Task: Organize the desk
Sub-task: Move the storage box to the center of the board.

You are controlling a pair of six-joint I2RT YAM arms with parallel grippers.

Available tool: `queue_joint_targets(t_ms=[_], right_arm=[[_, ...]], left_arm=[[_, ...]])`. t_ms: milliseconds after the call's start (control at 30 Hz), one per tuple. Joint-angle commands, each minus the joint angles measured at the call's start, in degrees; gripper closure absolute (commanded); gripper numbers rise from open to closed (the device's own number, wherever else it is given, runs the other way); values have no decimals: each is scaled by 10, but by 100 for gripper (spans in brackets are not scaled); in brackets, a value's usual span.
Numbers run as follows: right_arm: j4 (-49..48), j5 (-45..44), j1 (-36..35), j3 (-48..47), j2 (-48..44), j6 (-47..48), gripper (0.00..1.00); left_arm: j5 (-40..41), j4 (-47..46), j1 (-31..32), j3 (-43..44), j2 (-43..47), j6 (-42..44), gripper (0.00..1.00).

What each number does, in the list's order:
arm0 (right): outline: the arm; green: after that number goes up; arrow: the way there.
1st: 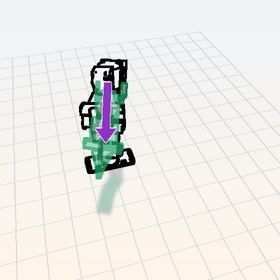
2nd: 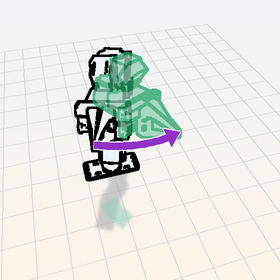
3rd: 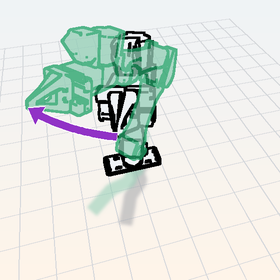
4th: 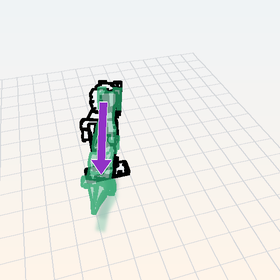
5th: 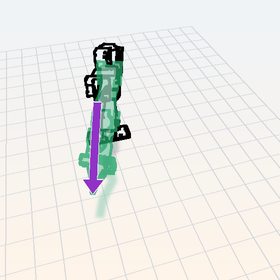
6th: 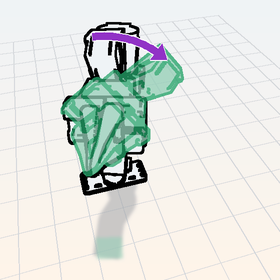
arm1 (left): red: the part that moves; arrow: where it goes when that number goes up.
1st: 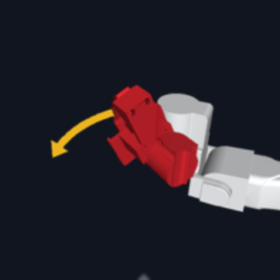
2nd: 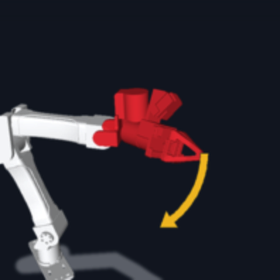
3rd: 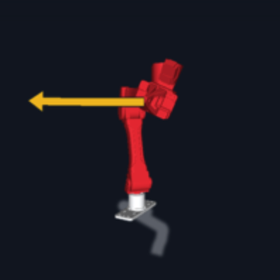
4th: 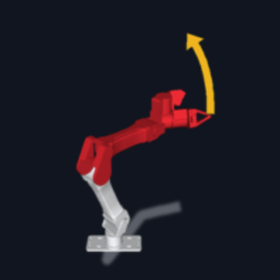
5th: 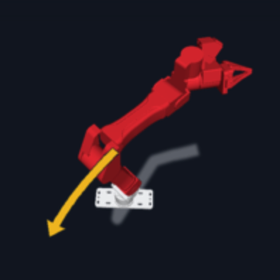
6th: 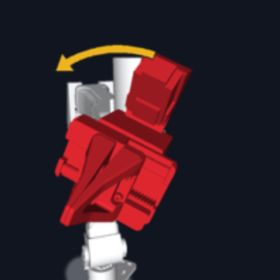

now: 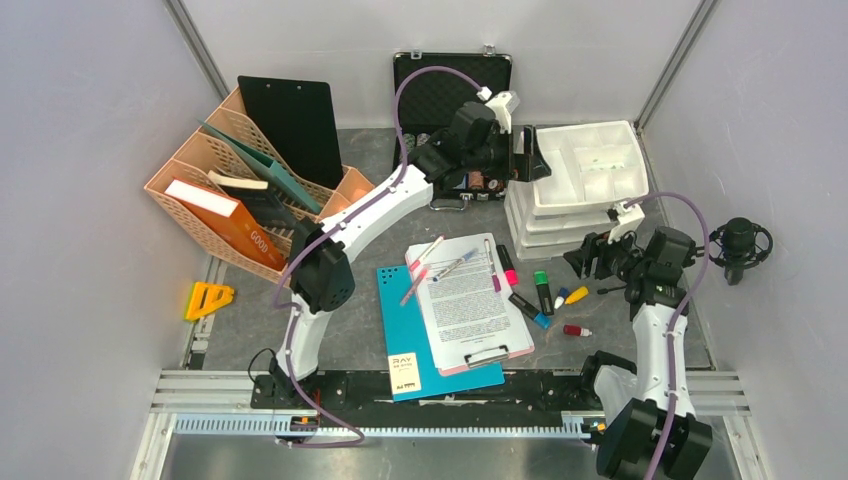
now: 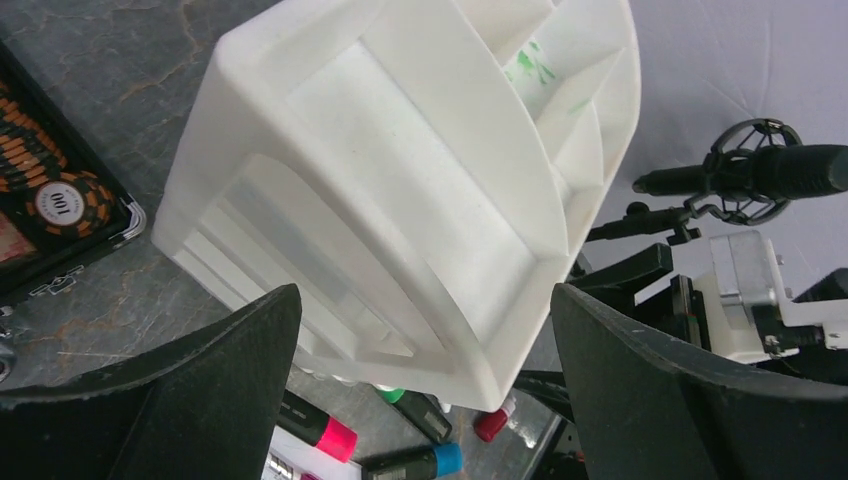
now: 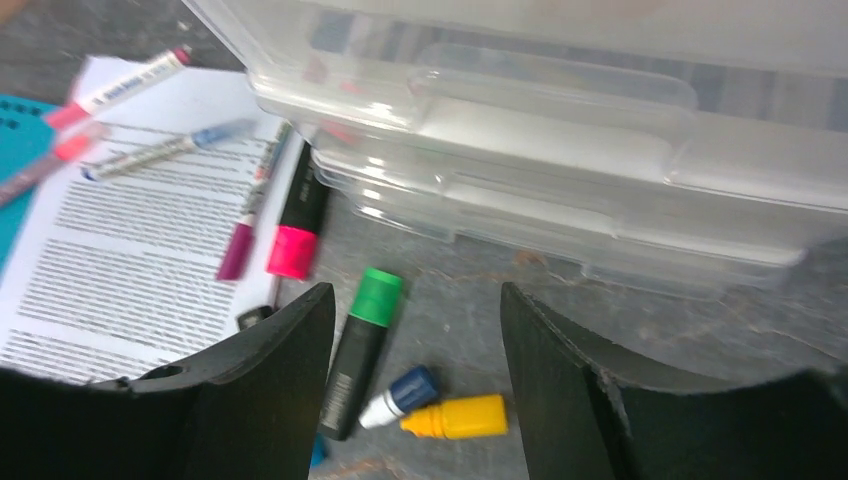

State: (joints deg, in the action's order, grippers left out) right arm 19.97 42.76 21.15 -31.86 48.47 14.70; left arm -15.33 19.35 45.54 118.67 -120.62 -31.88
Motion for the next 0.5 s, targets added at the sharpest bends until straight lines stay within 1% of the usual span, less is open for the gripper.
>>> queue_joint_targets(t_ms=[0,67,167,300,400,467], right_arm=[[-168,107,15,43,-6,-141,32],[-243,126,22,68,-13,-197,30],[-325,138,34,101,-27,-261,28],[-502,154,59,158,-31,-399,26],[-653,161,75,204,-16,-512,25],[-736,163,84,224,2,-575,25]], left_arm=[[60,19,7,42,-12,-4,1],[69,21,8,48,-18,3,2],[78,23,10,54,-26,18,3],[83,24,12,63,-35,37,5],[85,25,12,64,-41,44,6],[85,27,12,64,-44,48,6]])
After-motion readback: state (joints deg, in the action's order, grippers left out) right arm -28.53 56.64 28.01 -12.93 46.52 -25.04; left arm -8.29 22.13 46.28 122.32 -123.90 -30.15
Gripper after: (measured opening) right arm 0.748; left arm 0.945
